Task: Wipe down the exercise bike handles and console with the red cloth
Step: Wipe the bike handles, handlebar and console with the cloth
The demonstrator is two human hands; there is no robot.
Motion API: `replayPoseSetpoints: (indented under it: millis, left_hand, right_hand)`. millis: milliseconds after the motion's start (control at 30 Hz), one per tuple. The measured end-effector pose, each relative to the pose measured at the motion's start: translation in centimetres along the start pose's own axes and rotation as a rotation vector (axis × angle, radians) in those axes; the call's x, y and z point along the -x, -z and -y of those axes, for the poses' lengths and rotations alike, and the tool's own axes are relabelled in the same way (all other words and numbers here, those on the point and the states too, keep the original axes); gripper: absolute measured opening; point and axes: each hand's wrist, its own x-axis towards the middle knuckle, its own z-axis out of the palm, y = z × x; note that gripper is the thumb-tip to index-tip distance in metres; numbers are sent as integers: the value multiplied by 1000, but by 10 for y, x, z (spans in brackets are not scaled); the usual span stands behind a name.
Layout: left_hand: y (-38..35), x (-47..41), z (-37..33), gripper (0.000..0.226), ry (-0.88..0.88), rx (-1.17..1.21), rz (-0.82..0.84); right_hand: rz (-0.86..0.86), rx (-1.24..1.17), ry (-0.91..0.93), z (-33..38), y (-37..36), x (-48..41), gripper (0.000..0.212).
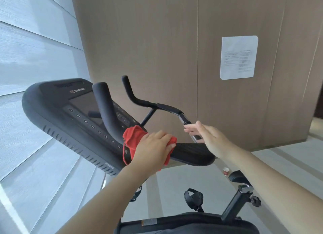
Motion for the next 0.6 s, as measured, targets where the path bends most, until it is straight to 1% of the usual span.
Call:
replayPoseSetpoints:
  millis: [67, 133, 167, 233, 267, 300, 400, 467, 500, 533, 567, 600]
  left_hand:
    - [1, 2, -6, 42, -23, 62, 1]
    - [9, 8, 1, 47, -3, 98, -16]
    - [15, 12, 7, 49, 9, 79, -55]
    - [25, 21, 24, 50, 17, -37, -174]
    - [29, 25, 34, 50, 32, -88, -204]
    - [33, 29, 42, 49, 56, -115, -200]
    - [36, 37, 55, 47, 96, -103, -179]
    - [35, 41, 59, 45, 83, -106, -185]
    - [34, 41, 60, 45, 79, -106, -184]
    - [34, 42, 61, 45, 78, -103, -189]
    - [33, 41, 61, 45, 77, -101, -197]
    - [33, 41, 61, 45, 76, -102, -207]
  right_hand:
    - [18, 6, 1, -1, -1, 2, 50]
    - [50, 33, 16, -2, -3, 2, 42]
    - [72, 54, 27, -2, -6, 1, 39]
    - [105, 83, 48, 3, -13, -3, 35]
    - [114, 89, 60, 7, -19, -6, 34]
    - [123, 95, 74, 12, -25, -10, 34]
    - [161, 131, 87, 29, -45, -25, 40]
    - [239, 186, 38, 38, -57, -35, 50]
    - [286, 225, 14, 40, -61, -38, 51]
    - [330, 249, 5, 41, -65, -41, 47]
    - [355, 255, 11, 40, -68, -42, 39]
    - [348, 257, 23, 40, -70, -42, 30]
